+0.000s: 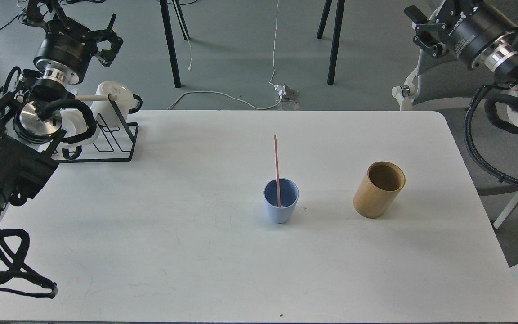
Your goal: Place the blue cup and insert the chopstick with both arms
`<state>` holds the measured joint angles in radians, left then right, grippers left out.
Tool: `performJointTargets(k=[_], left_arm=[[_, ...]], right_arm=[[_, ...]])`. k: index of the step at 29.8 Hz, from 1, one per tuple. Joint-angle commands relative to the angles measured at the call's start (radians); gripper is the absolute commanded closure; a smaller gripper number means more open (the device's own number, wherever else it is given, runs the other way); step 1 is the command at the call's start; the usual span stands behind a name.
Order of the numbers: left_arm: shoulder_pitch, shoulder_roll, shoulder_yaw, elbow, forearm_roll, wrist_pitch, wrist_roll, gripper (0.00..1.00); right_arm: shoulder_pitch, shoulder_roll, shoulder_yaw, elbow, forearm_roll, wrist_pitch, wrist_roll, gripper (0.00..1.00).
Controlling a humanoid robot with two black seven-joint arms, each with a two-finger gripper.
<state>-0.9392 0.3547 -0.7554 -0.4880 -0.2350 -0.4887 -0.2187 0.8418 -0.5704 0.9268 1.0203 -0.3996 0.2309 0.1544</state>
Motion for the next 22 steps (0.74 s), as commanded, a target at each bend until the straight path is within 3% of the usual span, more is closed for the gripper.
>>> performJointTargets(k=[1,8,15,22], left_arm=[[-0.001,-0.008,0.001,-0.001,0.002,0.0,0.001,0.01],[-0.001,-0.006,-0.001,-0.001,0.002,0.0,-0.004,0.01],[0.011,-0.022,-0.001,-0.004,0.002,0.0,-0.004,0.01],[0.014,-0.023,-0.001,-0.011,0.0,0.0,-0.004,0.01]], right_arm=[[-0.004,0.01,0.026,-0.077,0.19,-0.001,0.039,0.01],[-0.02,0.04,0.063,-0.196,0.514,0.033,0.043,0.01],[-0.02,0.106,0.078,-0.35,0.535,0.189,0.039,0.01],[-0.018,0.15,0.099,-0.407,0.533,0.199,0.039,0.0]])
